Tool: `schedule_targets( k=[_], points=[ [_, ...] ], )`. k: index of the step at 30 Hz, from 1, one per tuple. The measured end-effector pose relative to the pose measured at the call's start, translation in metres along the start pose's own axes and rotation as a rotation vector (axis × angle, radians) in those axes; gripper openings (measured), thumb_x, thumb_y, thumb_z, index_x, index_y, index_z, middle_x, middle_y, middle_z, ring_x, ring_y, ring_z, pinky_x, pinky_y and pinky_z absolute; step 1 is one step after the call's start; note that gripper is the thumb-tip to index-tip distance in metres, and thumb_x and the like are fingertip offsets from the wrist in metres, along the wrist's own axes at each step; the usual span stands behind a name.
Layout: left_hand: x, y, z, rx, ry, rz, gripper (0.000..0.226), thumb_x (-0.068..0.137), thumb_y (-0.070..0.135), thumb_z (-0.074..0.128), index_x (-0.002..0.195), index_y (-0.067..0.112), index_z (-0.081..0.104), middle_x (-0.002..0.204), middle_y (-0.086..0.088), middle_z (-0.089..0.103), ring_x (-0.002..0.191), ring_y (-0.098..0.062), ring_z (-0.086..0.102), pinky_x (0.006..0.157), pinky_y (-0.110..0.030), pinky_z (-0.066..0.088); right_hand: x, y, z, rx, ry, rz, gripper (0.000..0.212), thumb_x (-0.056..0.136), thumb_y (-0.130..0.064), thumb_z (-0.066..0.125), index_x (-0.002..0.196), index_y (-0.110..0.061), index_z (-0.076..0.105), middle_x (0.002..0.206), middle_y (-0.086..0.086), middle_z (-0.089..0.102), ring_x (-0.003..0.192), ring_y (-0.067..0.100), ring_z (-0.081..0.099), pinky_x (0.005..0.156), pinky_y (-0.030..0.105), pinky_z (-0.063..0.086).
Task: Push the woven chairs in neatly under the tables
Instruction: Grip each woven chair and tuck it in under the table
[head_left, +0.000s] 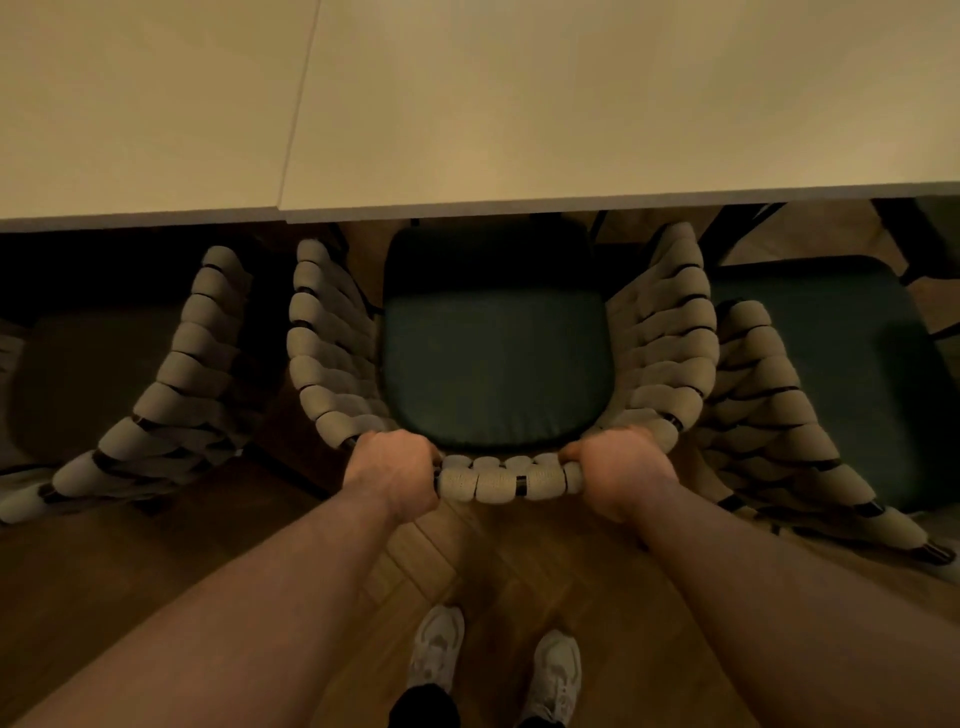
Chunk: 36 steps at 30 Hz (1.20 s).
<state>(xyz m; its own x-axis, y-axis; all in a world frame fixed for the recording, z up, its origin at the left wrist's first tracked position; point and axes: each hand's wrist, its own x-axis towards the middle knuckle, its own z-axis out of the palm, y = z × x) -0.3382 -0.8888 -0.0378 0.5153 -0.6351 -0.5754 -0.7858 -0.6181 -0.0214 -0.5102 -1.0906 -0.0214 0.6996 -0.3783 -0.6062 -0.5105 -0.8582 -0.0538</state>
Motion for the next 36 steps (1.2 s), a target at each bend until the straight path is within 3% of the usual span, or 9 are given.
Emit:
schedule_targets(
  k=[5, 11, 16, 19, 22, 27, 30, 33, 36],
  points=[
    [-0.001, 0.003, -0.001, -0.001, 0.008, 0.027, 0.023, 0.094, 0.044, 0.067, 0.117, 0.043, 0.071, 0.085, 0.015, 0.063, 0.085, -0.010, 0.059, 0.080, -0.035, 0.045, -0.002, 0.004, -0.004, -0.041, -0.016, -0.001, 0.043, 0.100, -0.028, 0.069, 0.139, -0.045, 0.062, 0.119, -0.011, 0.069, 0.119, 0.017, 0.064, 0.111, 0.044, 0.049],
    [-0.003, 0.002, 0.001, -0.002, 0.018, 0.030, 0.027, 0.094, 0.044, 0.069, 0.120, 0.042, 0.071, 0.090, 0.016, 0.066, 0.095, -0.012, 0.063, 0.100, -0.040, 0.049, 0.000, 0.002, 0.003, -0.043, 0.002, 0.016, 0.044, 0.097, -0.030, 0.073, 0.137, -0.046, 0.063, 0.117, -0.012, 0.068, 0.117, 0.017, 0.064, 0.107, 0.046, 0.052],
    [-0.001, 0.001, 0.007, -0.008, 0.067, 0.028, 0.025, 0.092, 0.048, 0.070, 0.116, 0.041, 0.072, 0.090, 0.016, 0.066, 0.096, -0.012, 0.063, 0.101, -0.039, 0.048, 0.002, 0.003, 0.006, -0.062, 0.031, -0.007, 0.043, 0.095, -0.033, 0.074, 0.136, -0.045, 0.064, 0.120, -0.013, 0.068, 0.119, 0.017, 0.062, 0.109, 0.048, 0.050],
    [-0.002, 0.001, 0.008, -0.015, 0.084, 0.031, 0.026, 0.090, 0.049, 0.072, 0.115, 0.041, 0.071, 0.092, 0.017, 0.065, 0.100, -0.012, 0.061, 0.104, -0.041, 0.045, -0.001, 0.001, 0.009, -0.102, 0.086, -0.011, 0.041, 0.096, -0.035, 0.073, 0.135, -0.043, 0.063, 0.123, -0.011, 0.066, 0.122, 0.019, 0.059, 0.112, 0.048, 0.044],
    [-0.007, 0.002, 0.007, -0.009, 0.044, 0.040, 0.034, 0.091, 0.048, 0.073, 0.123, 0.042, 0.066, 0.106, 0.015, 0.066, 0.113, -0.015, 0.059, 0.112, -0.046, 0.039, -0.010, -0.002, 0.011, -0.103, 0.132, 0.010, 0.040, 0.098, -0.036, 0.071, 0.137, -0.039, 0.062, 0.130, -0.007, 0.065, 0.128, 0.022, 0.056, 0.119, 0.048, 0.035],
    [-0.028, 0.007, -0.001, -0.045, -0.036, 0.059, 0.051, 0.090, 0.048, 0.067, 0.140, 0.038, 0.057, 0.135, 0.009, 0.062, 0.138, -0.022, 0.050, 0.127, -0.060, 0.019, -0.041, -0.004, 0.006, 0.075, 0.072, 0.032, 0.067, 0.098, -0.031, 0.066, 0.160, -0.032, 0.043, 0.165, -0.002, 0.044, 0.157, 0.025, 0.031, 0.132, 0.052, 0.009],
    [-0.052, 0.013, -0.006, -0.104, -0.021, 0.078, 0.066, 0.096, 0.045, 0.063, 0.157, 0.029, 0.044, 0.160, 0.003, 0.048, 0.153, -0.023, 0.037, 0.131, -0.053, 0.015, -0.068, -0.004, -0.002, 0.246, 0.017, 0.076, 0.080, 0.099, -0.024, 0.065, 0.169, -0.030, 0.028, 0.177, -0.002, 0.024, 0.165, 0.024, 0.014, 0.134, 0.049, 0.015],
    [-0.070, 0.019, -0.015, -0.216, -0.016, 0.073, 0.073, 0.097, 0.040, 0.066, 0.162, 0.022, 0.039, 0.168, -0.002, 0.038, 0.157, -0.023, 0.030, 0.131, -0.044, 0.023, -0.101, -0.001, -0.012, 0.377, 0.004, 0.170, 0.075, 0.099, -0.022, 0.065, 0.167, -0.030, 0.034, 0.173, 0.000, 0.034, 0.158, 0.023, 0.034, 0.126, 0.045, 0.036],
    [-0.080, 0.030, -0.032, -0.269, -0.004, 0.129, 0.059, 0.096, 0.037, 0.067, 0.152, 0.026, 0.052, 0.162, 0.001, 0.046, 0.150, -0.020, 0.041, 0.127, -0.040, 0.033, -0.136, 0.011, -0.021, 0.465, 0.040, 0.290, 0.066, 0.101, -0.023, 0.064, 0.163, -0.029, 0.042, 0.164, 0.000, 0.048, 0.148, 0.020, 0.048, 0.115, 0.037, 0.048]
  ],
)
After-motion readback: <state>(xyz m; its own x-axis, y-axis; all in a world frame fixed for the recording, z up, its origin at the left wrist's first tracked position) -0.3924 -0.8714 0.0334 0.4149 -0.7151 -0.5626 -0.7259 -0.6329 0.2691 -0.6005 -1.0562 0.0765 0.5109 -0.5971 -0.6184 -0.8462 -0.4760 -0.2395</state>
